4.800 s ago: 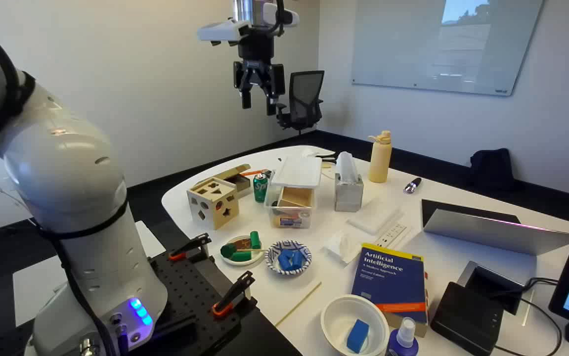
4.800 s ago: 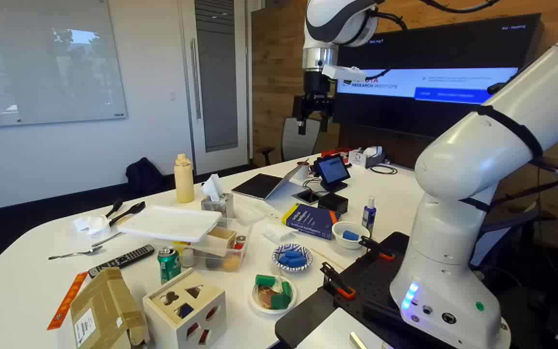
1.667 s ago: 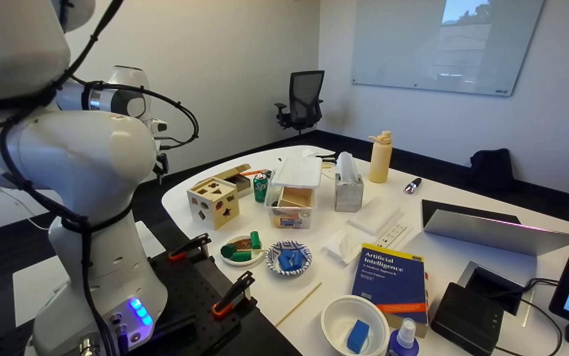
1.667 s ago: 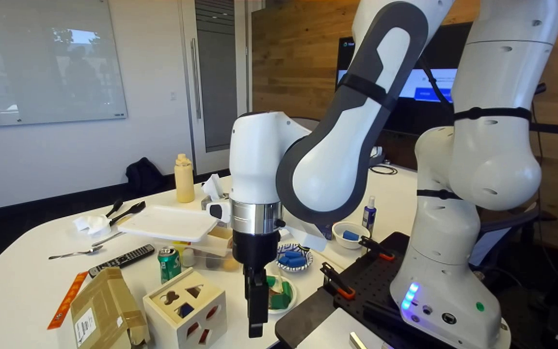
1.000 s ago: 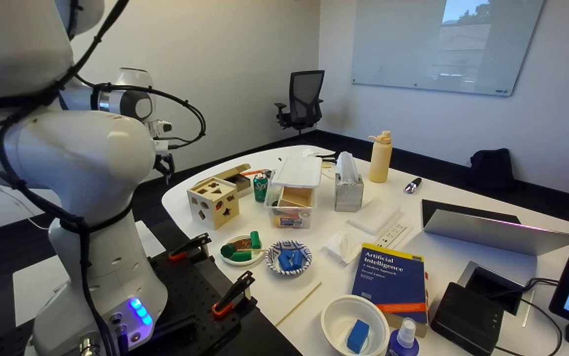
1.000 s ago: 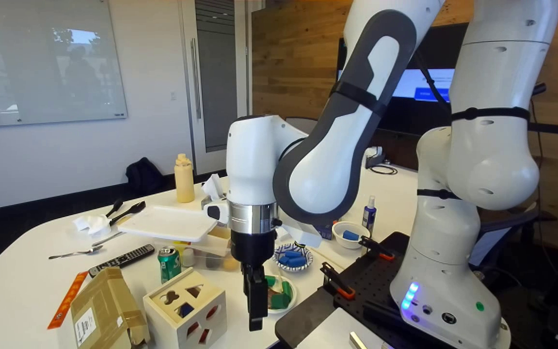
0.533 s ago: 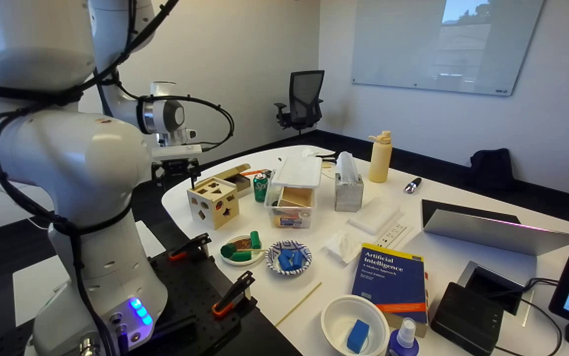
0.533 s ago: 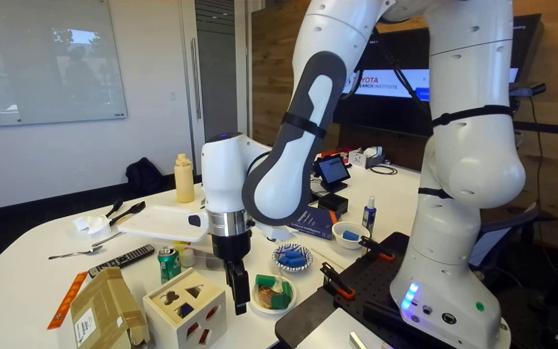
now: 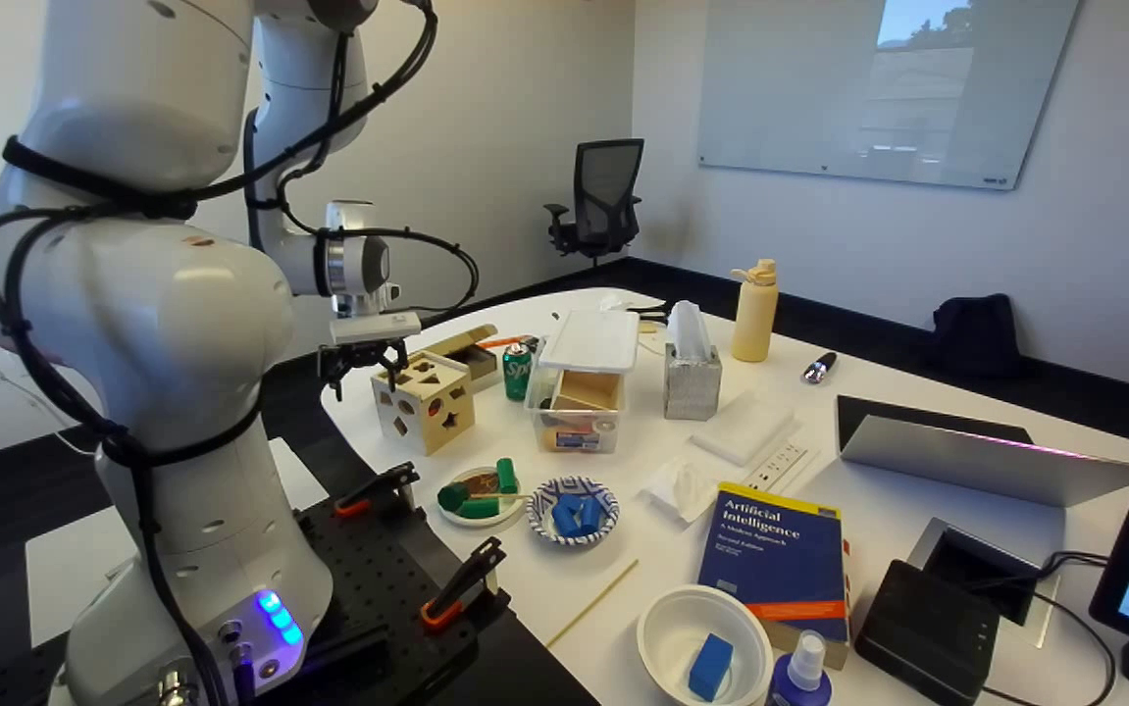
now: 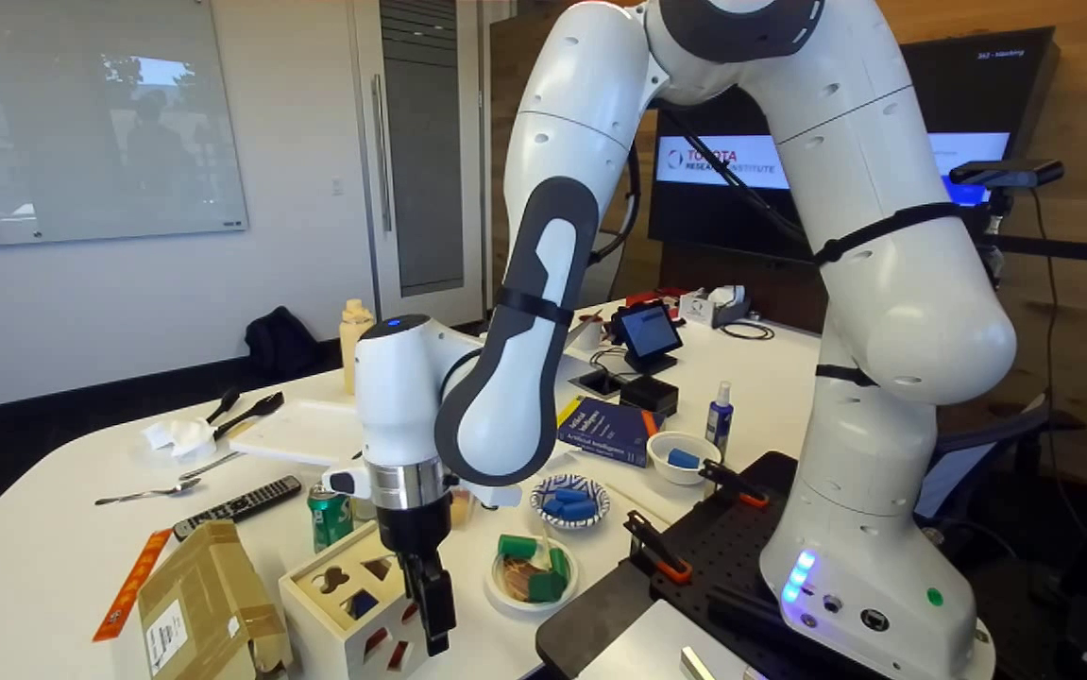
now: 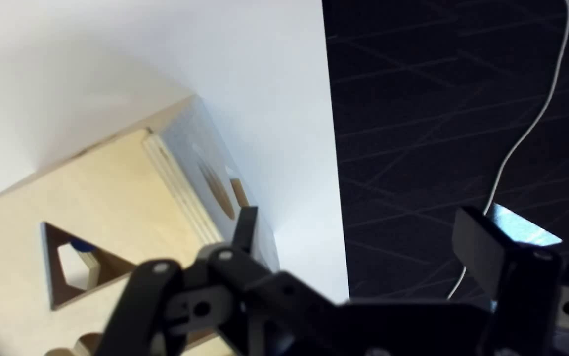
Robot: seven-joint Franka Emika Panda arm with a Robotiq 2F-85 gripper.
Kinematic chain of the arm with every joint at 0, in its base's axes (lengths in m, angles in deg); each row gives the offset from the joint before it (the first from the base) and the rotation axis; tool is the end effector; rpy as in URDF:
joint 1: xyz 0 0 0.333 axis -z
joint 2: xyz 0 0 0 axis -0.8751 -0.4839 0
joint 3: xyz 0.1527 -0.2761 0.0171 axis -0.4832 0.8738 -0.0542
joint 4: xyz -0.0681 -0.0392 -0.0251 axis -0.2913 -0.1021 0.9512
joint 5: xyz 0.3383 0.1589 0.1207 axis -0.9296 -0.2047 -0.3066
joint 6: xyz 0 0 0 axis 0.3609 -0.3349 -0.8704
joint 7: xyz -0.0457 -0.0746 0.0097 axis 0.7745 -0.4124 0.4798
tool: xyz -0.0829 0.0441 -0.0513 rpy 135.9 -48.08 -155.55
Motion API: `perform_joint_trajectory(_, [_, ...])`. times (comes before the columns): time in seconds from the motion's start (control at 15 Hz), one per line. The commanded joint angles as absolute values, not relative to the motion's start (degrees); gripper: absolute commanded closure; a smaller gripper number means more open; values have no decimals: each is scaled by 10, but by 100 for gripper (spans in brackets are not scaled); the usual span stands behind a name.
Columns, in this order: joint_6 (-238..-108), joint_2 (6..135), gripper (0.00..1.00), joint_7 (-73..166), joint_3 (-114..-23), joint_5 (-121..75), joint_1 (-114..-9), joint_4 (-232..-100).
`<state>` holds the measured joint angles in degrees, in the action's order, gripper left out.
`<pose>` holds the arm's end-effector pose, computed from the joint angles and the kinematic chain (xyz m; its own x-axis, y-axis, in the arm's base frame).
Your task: Move the box to the left
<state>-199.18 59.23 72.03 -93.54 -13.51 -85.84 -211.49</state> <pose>0.3125 0.3632 0.1259 0.2214 0.9751 0.0085 0.9694 -0.2191 -0.1107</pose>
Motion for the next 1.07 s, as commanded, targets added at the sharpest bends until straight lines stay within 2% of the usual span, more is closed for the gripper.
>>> perform_joint_trajectory(0.0, [-2005,590,0,717,-947,-115,-849,-2099])
perform_joint_trajectory(0.53, [-2019,582,0,662,-876,-33,-894,-2080])
perform_joint_trajectory(0.6, [-2020,582,16,651,-866,-23,-900,-2080])
perform_joint_trajectory(0.67, [-2021,583,26,643,-860,-14,-905,-2079])
perform_joint_trajectory(1.0, [-2026,578,65,619,-850,3,-920,-2076])
